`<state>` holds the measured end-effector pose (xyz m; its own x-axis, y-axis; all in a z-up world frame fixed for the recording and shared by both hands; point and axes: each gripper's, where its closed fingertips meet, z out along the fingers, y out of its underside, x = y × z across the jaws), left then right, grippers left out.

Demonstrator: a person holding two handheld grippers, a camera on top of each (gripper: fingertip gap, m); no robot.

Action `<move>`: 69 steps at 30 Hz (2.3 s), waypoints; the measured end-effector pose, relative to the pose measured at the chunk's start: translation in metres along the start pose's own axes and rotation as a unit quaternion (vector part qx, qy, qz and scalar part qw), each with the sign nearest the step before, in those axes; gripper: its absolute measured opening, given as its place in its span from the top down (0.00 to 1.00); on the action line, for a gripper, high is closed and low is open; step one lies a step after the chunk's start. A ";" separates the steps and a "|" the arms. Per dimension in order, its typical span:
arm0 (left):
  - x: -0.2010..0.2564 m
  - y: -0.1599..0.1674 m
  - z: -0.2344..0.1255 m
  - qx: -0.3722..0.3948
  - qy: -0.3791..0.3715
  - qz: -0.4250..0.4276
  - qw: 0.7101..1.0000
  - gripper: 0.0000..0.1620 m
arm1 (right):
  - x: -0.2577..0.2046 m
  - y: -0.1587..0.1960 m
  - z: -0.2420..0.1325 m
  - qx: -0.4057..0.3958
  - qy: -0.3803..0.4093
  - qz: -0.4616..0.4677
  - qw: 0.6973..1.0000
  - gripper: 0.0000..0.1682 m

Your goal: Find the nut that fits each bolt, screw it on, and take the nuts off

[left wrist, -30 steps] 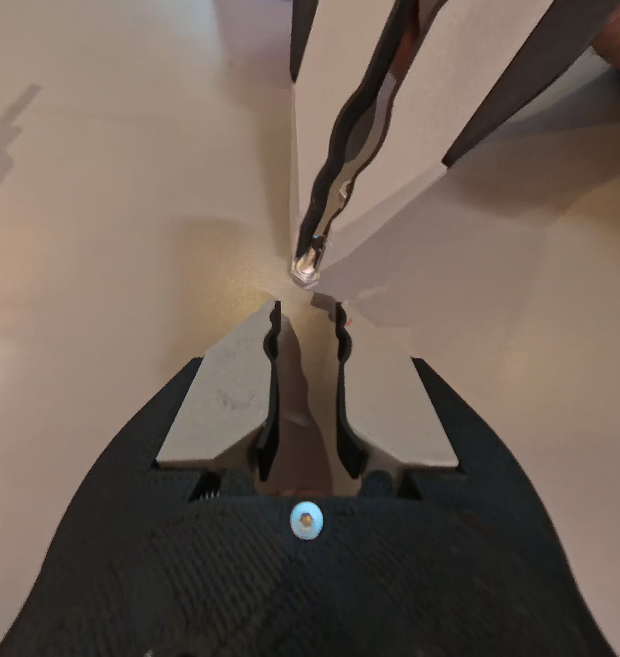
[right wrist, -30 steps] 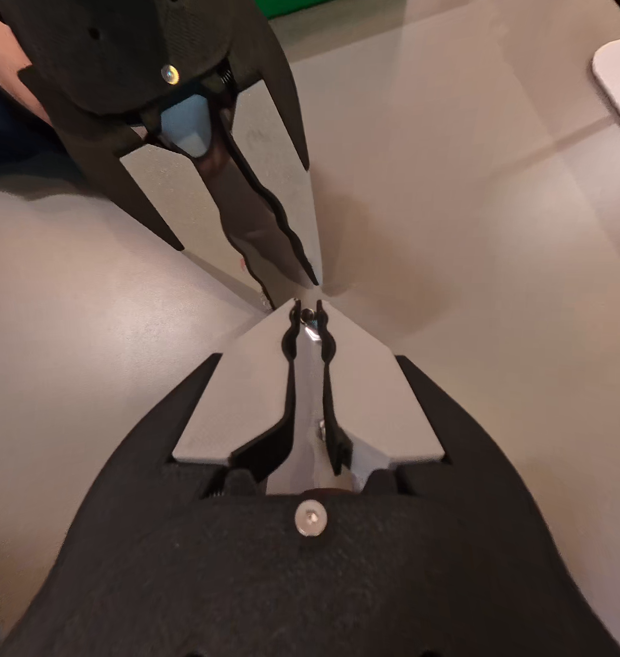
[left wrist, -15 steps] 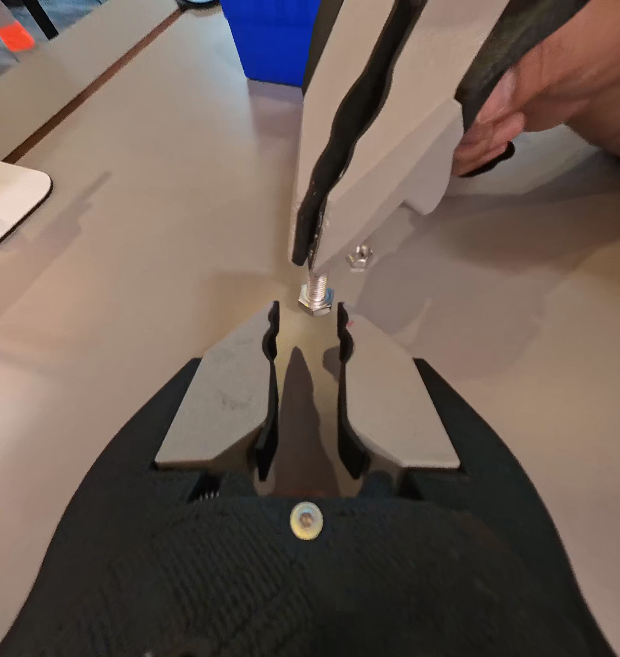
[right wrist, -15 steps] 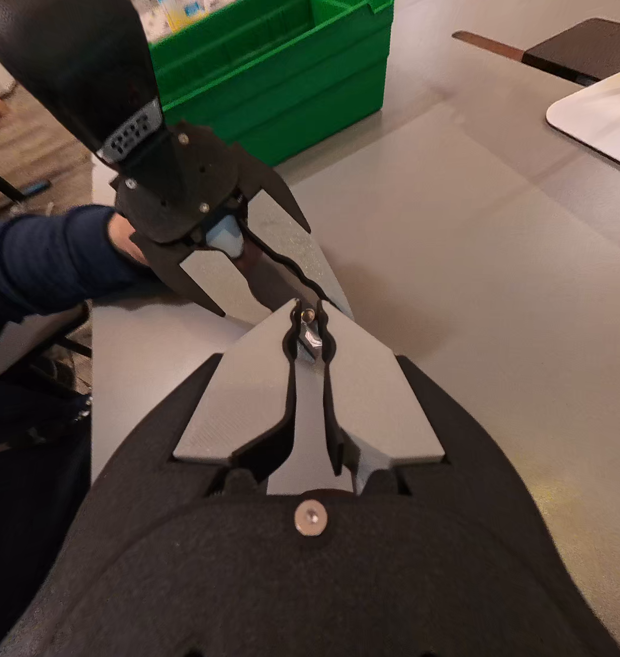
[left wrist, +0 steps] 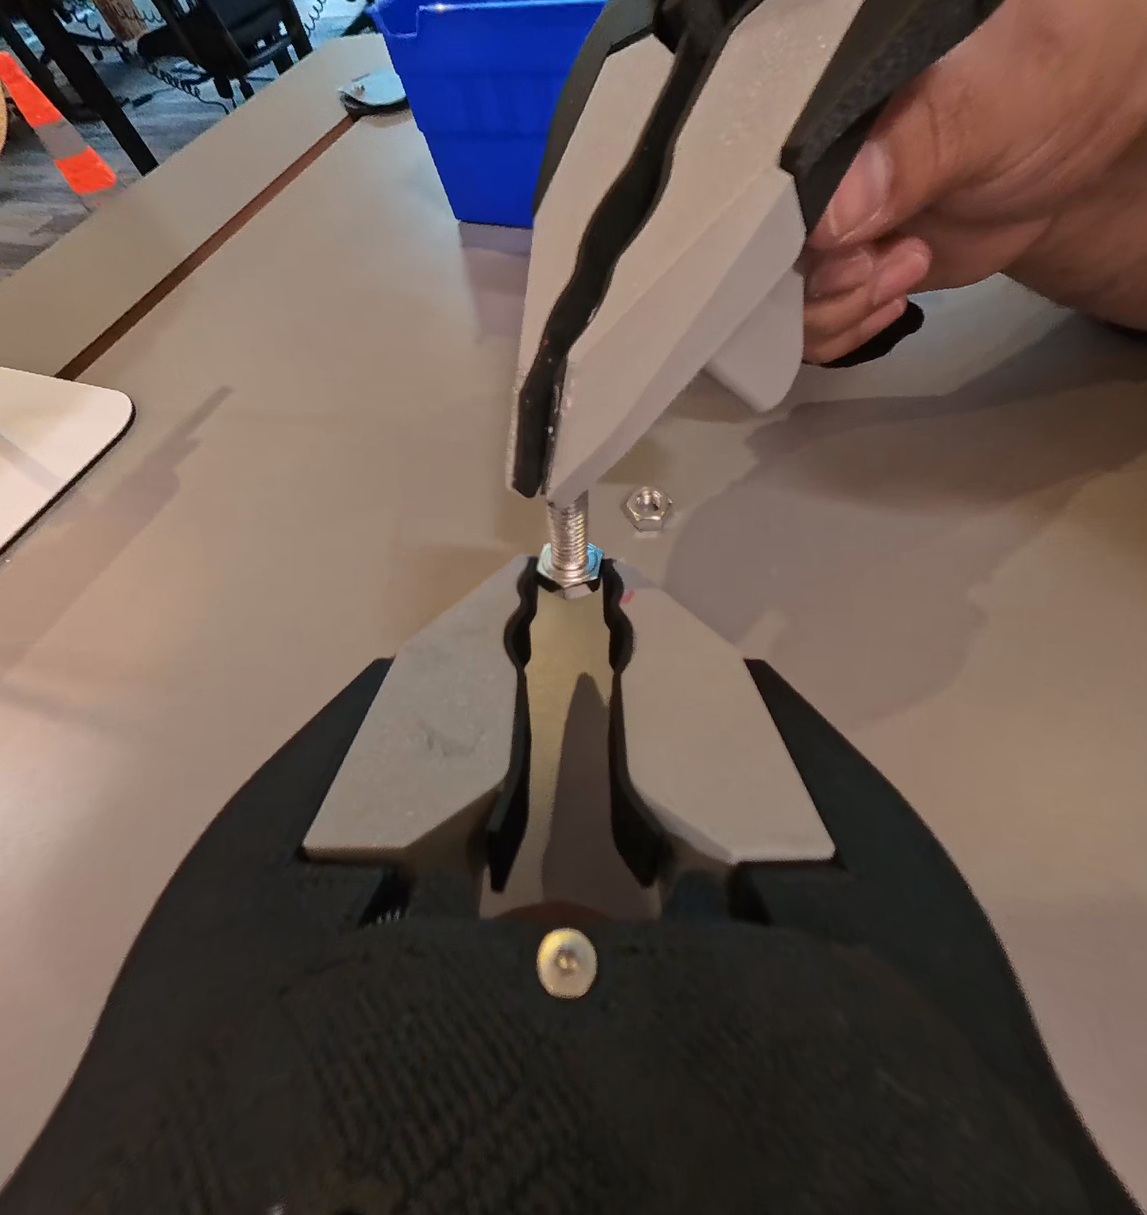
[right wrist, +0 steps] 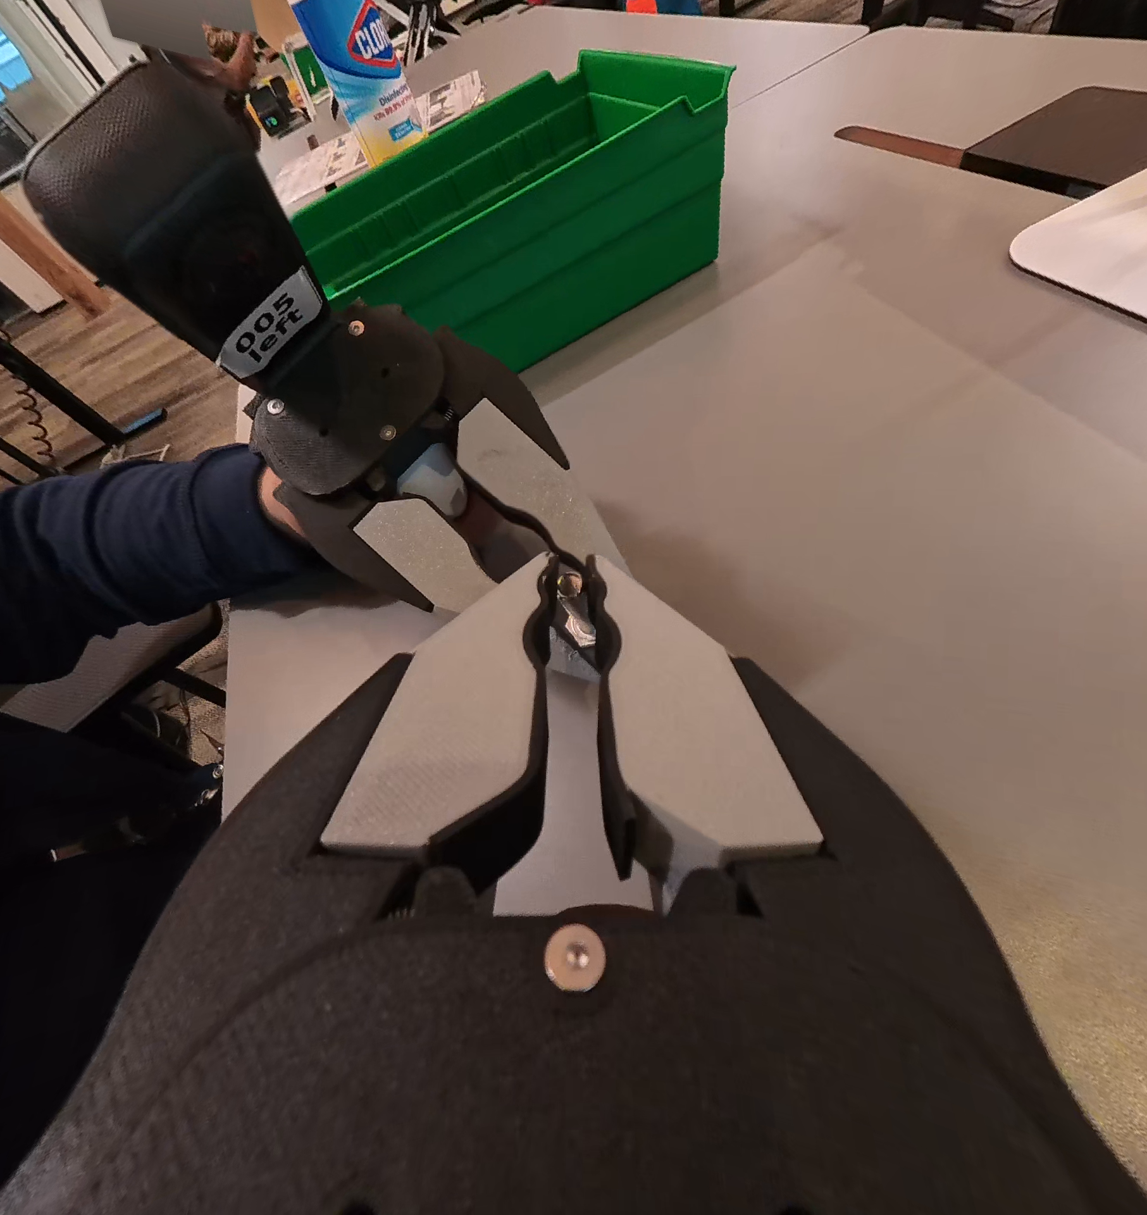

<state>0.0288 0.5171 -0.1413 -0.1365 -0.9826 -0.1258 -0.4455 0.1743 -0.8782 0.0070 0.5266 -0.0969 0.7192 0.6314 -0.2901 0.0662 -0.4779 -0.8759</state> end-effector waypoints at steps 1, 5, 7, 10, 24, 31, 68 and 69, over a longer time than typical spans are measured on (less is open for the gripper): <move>0.000 -0.001 0.000 0.003 -0.001 0.005 1.000 0.90 | 0.000 -0.001 0.000 0.003 -0.002 0.001 1.000 0.97; 0.000 -0.007 -0.003 0.013 -0.013 0.023 1.000 0.90 | -0.003 -0.006 -0.003 0.017 -0.013 0.011 1.000 0.97; 0.001 -0.010 -0.005 0.022 -0.014 0.028 0.999 0.90 | -0.006 -0.009 -0.004 0.026 -0.019 0.011 0.999 0.97; 0.002 -0.011 -0.006 0.023 -0.004 0.014 1.000 0.90 | -0.007 -0.011 -0.003 0.029 -0.021 0.004 0.999 0.97; 0.003 -0.005 -0.004 0.007 0.007 -0.011 1.000 0.90 | -0.006 -0.012 -0.008 0.039 -0.016 -0.018 0.999 0.89; 0.005 -0.005 -0.004 0.005 0.009 -0.013 1.000 0.90 | -0.008 0.003 0.006 -0.003 0.001 -0.052 0.999 0.94; 0.003 -0.023 -0.019 0.085 0.079 -0.111 0.987 0.95 | 0.001 0.000 0.001 0.003 0.019 -0.007 1.000 0.96; 0.003 -0.023 -0.019 0.086 0.079 -0.112 0.987 0.95 | 0.001 0.000 0.001 0.004 0.020 -0.007 1.000 0.96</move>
<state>0.0216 0.5119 -0.1127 -0.1933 -0.9709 0.1416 -0.3259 -0.0726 -0.9426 0.0075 0.5276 -0.0974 0.7452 0.6129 -0.2629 0.0712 -0.4650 -0.8824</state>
